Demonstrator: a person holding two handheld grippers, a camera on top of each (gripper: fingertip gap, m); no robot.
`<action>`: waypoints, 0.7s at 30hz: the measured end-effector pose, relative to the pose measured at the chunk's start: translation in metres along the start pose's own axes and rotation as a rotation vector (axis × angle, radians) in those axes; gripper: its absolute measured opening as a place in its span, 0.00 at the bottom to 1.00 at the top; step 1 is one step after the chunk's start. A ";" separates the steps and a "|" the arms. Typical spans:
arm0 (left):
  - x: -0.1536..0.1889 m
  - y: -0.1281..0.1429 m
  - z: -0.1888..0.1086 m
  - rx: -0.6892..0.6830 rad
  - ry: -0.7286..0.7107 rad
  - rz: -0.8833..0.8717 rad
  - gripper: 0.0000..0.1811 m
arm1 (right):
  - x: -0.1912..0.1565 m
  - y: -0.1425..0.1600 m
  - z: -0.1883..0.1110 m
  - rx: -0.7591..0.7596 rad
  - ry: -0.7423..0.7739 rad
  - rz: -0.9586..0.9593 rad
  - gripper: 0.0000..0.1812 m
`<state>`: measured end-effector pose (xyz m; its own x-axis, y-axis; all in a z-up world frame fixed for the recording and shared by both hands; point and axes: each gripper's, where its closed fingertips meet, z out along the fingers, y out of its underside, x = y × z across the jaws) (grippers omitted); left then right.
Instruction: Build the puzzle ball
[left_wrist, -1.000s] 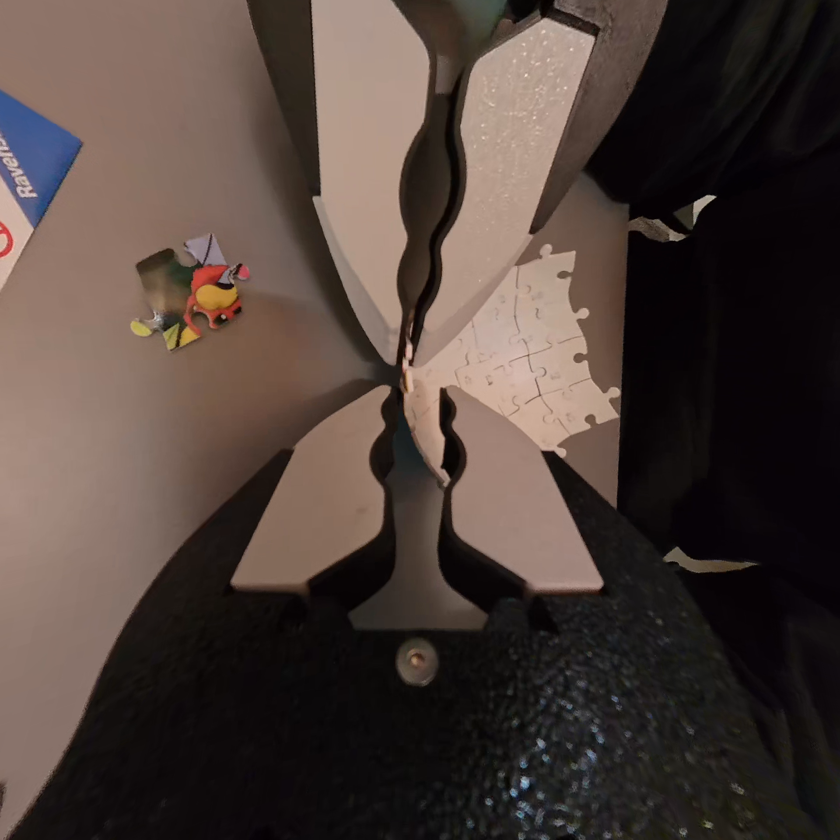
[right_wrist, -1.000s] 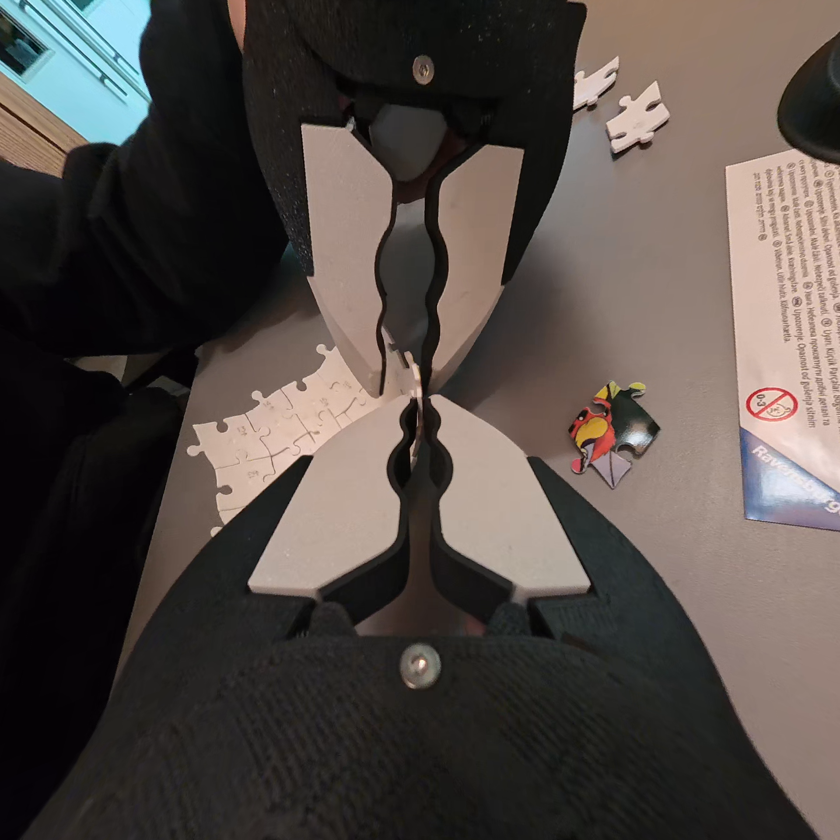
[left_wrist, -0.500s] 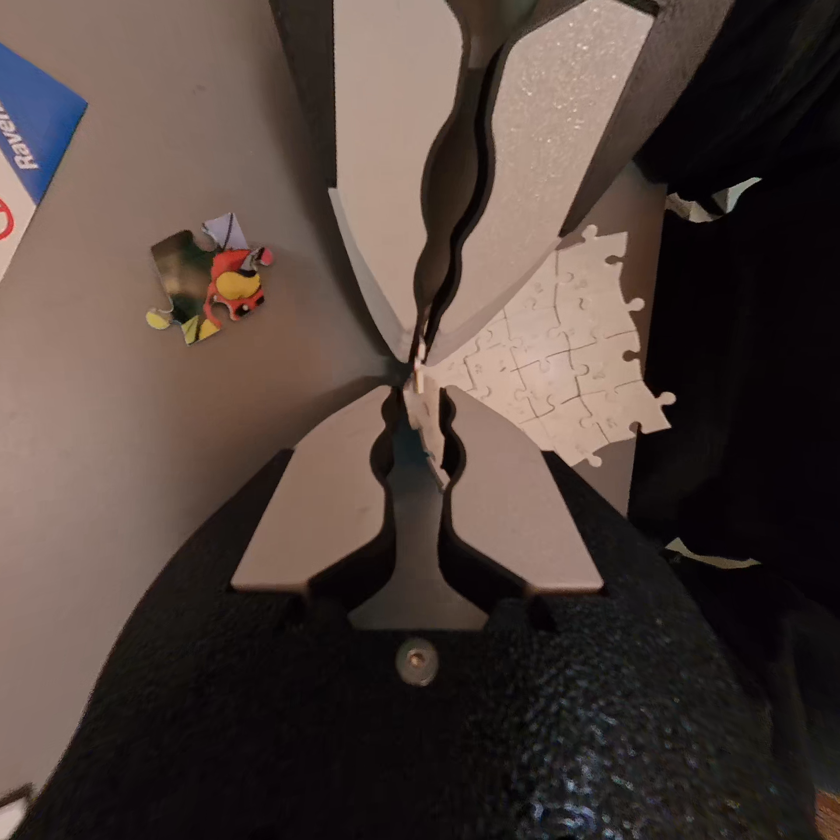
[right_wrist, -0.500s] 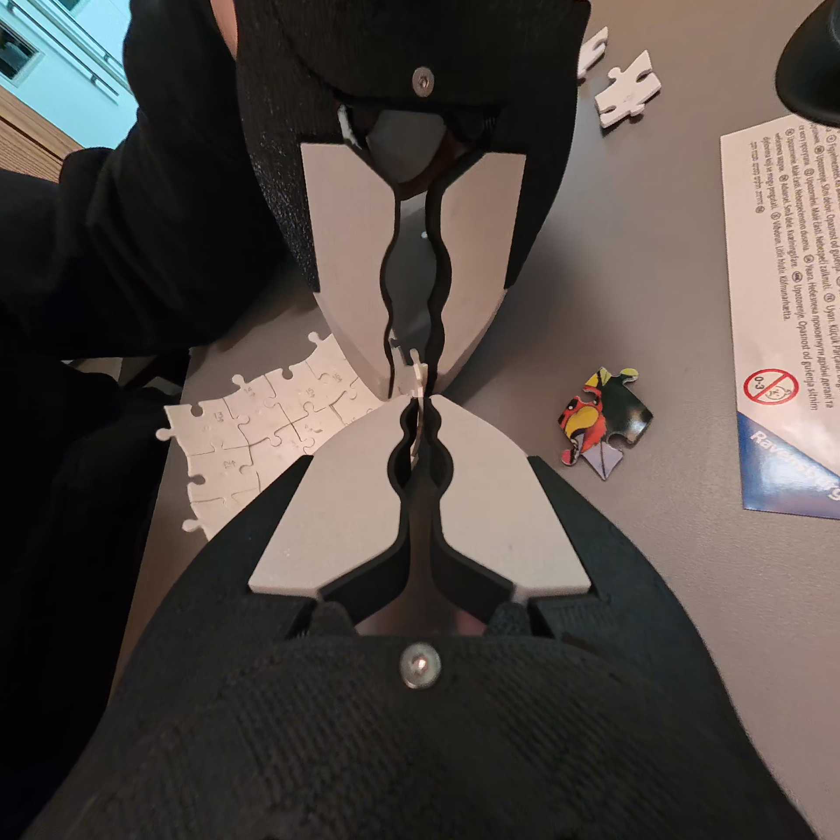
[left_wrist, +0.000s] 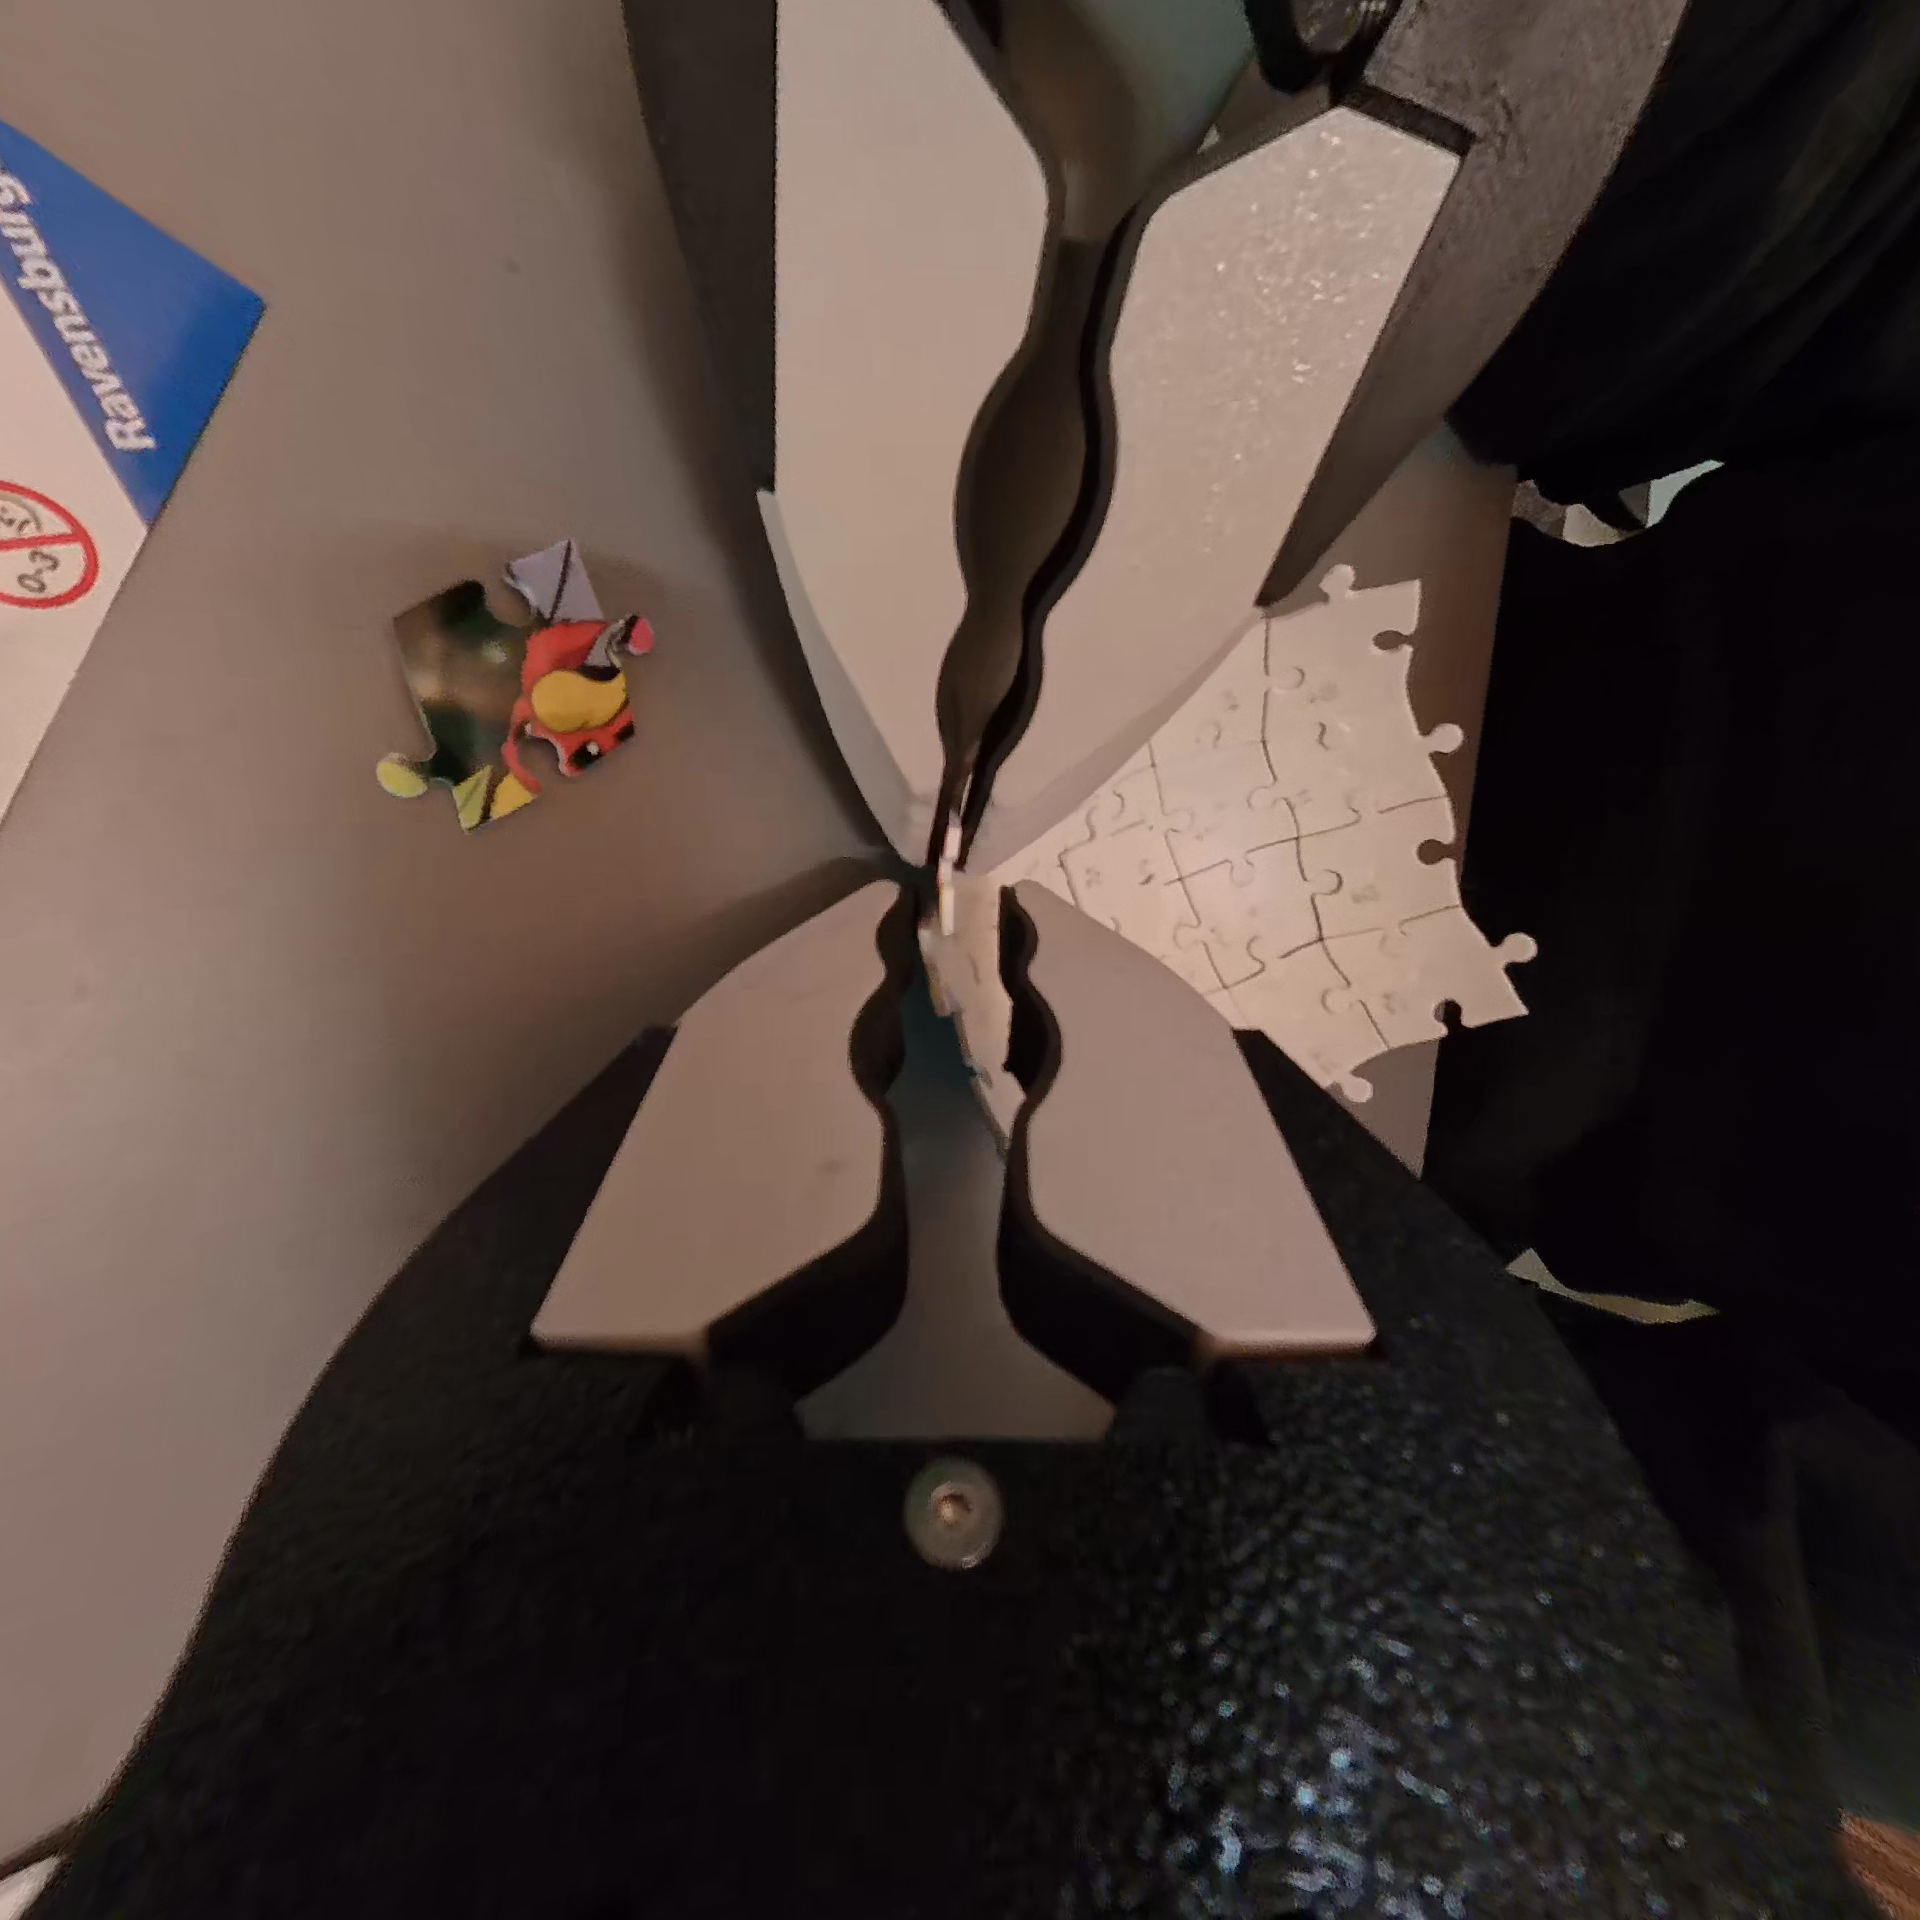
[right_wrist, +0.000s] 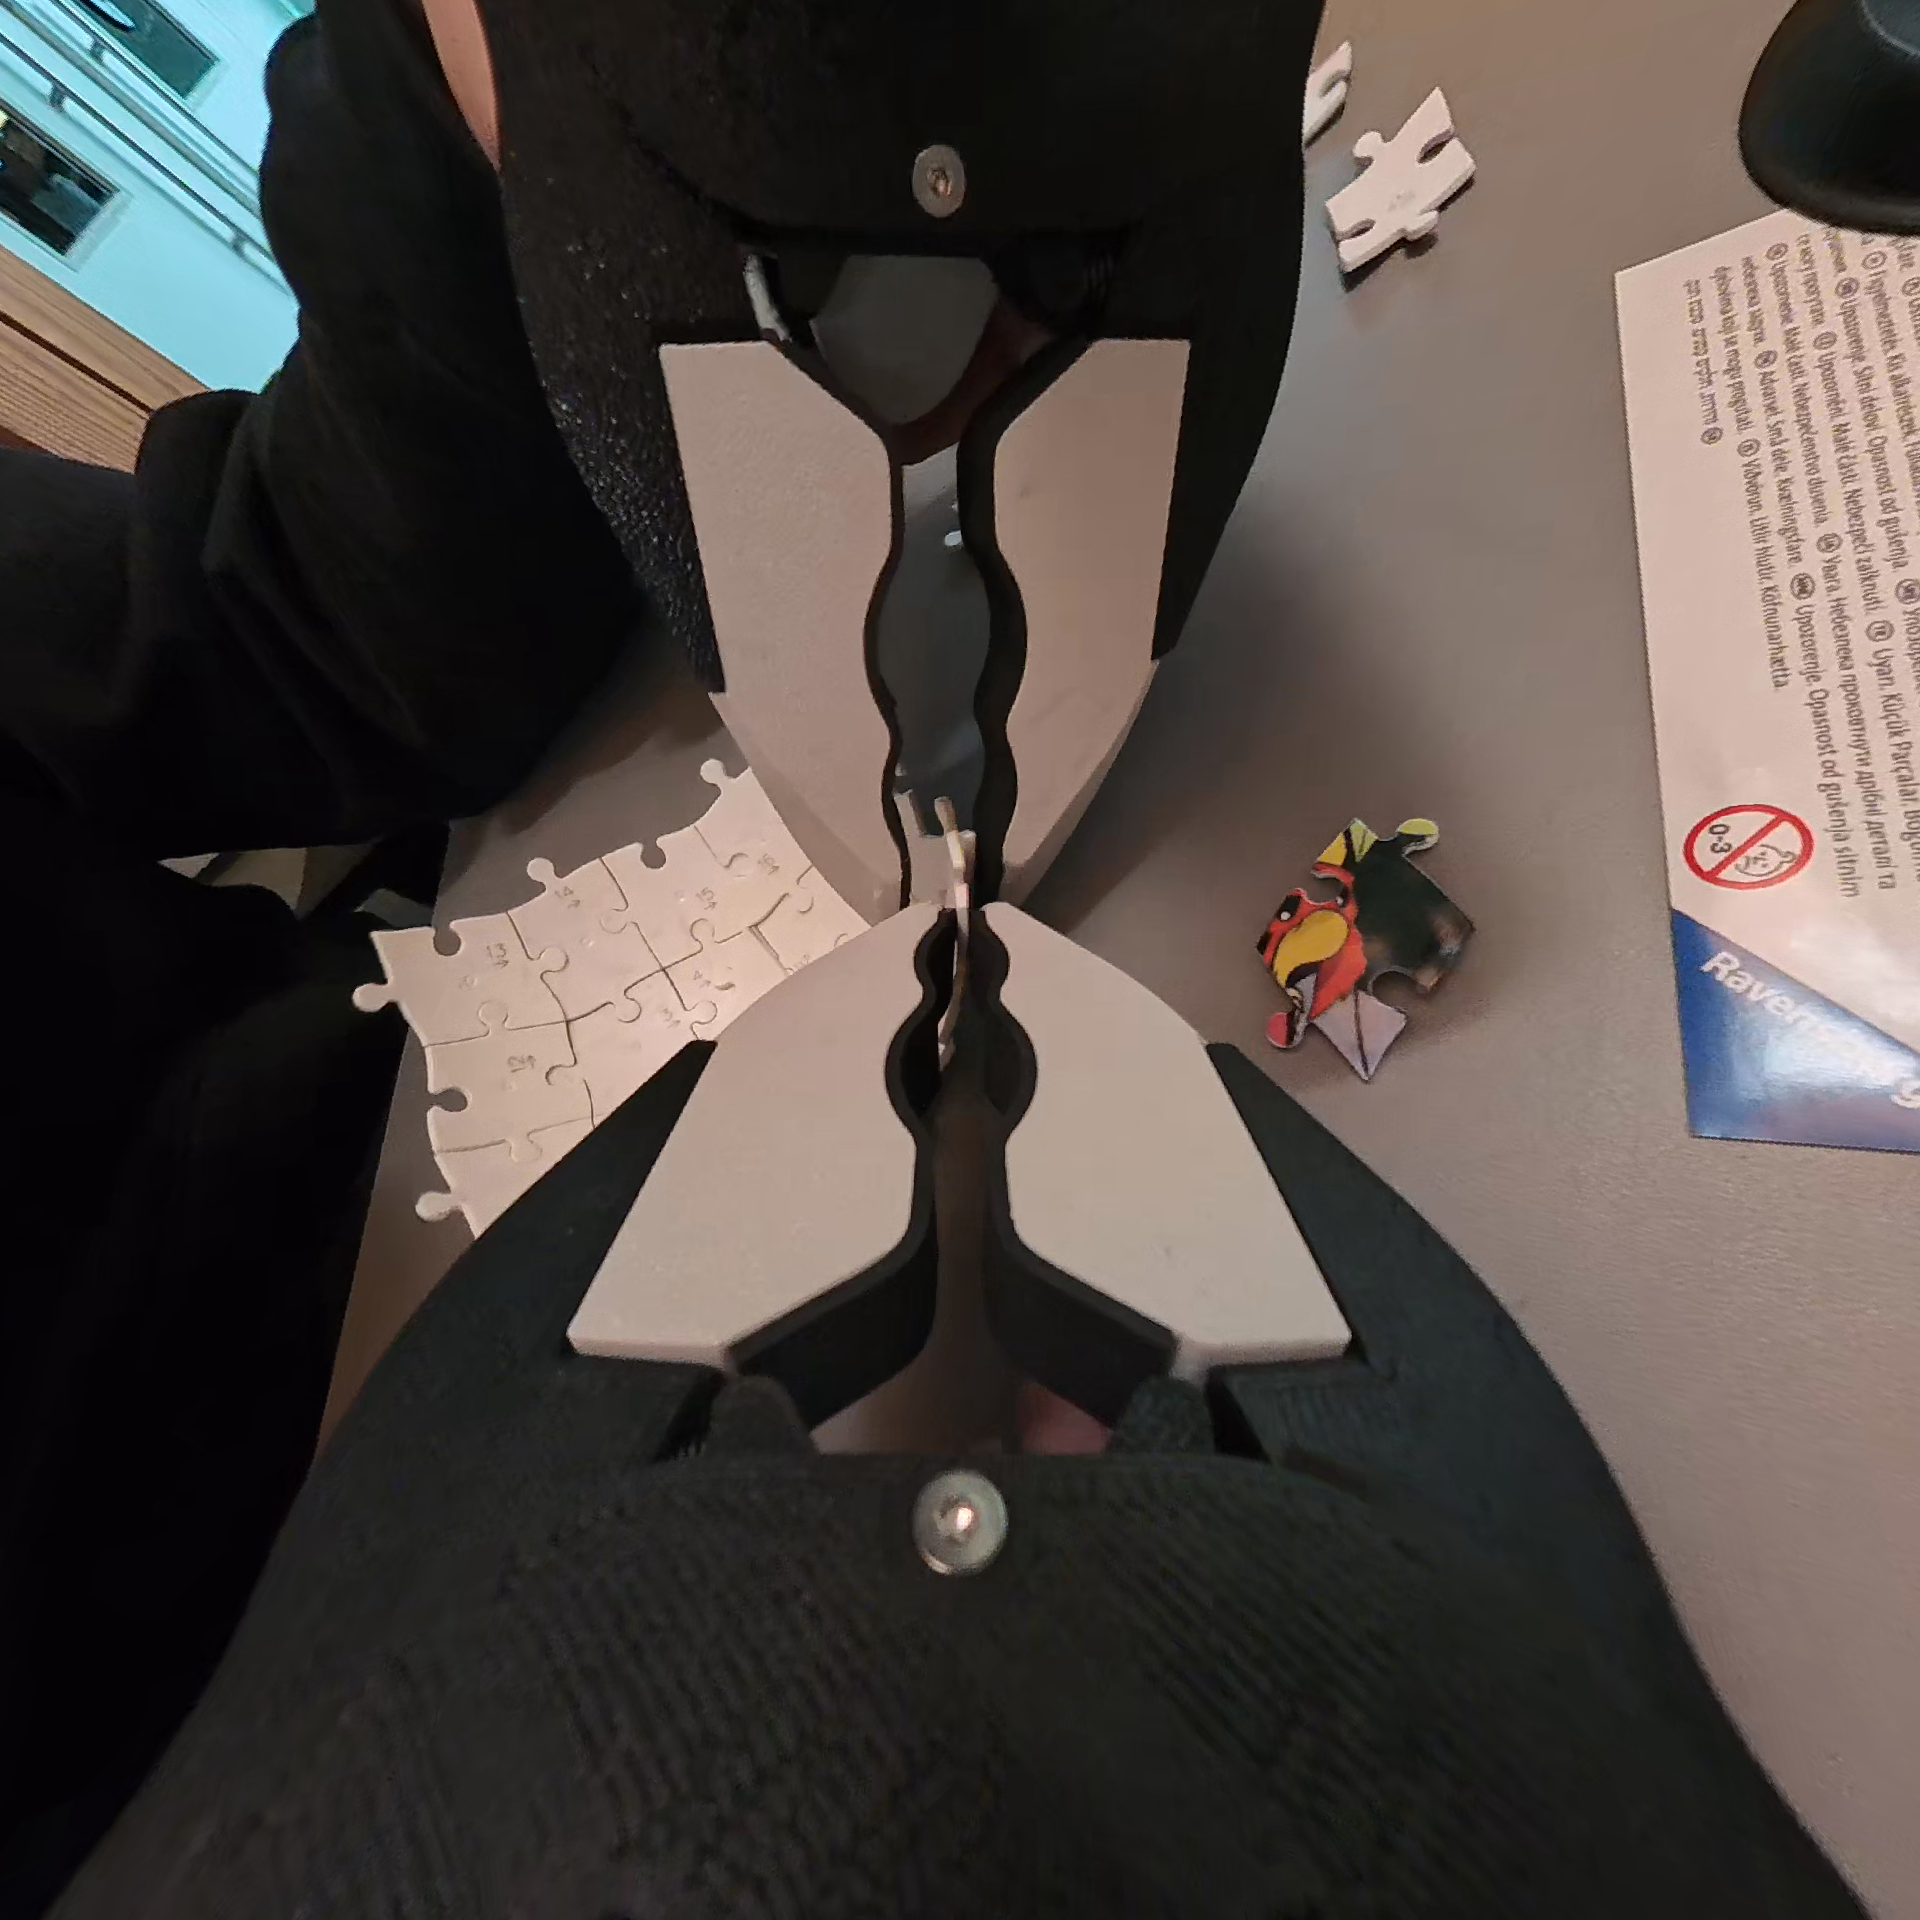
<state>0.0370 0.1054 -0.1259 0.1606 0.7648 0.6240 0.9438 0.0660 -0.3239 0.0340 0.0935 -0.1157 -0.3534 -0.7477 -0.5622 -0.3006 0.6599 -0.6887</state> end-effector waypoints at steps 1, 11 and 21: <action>0.000 -0.001 0.000 0.000 -0.006 0.006 0.07 | 0.000 0.000 0.000 0.000 0.000 0.000 0.01; -0.002 -0.003 -0.001 0.006 -0.025 0.010 0.03 | 0.001 0.000 -0.001 0.008 -0.005 0.020 0.03; 0.000 -0.006 -0.004 0.014 -0.056 0.018 0.02 | -0.001 0.010 -0.011 -0.022 0.046 0.150 0.06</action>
<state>0.0328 0.1026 -0.1211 0.1612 0.8005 0.5772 0.9367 0.0602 -0.3450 0.0218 0.1012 -0.1173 -0.4355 -0.6371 -0.6360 -0.2603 0.7654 -0.5885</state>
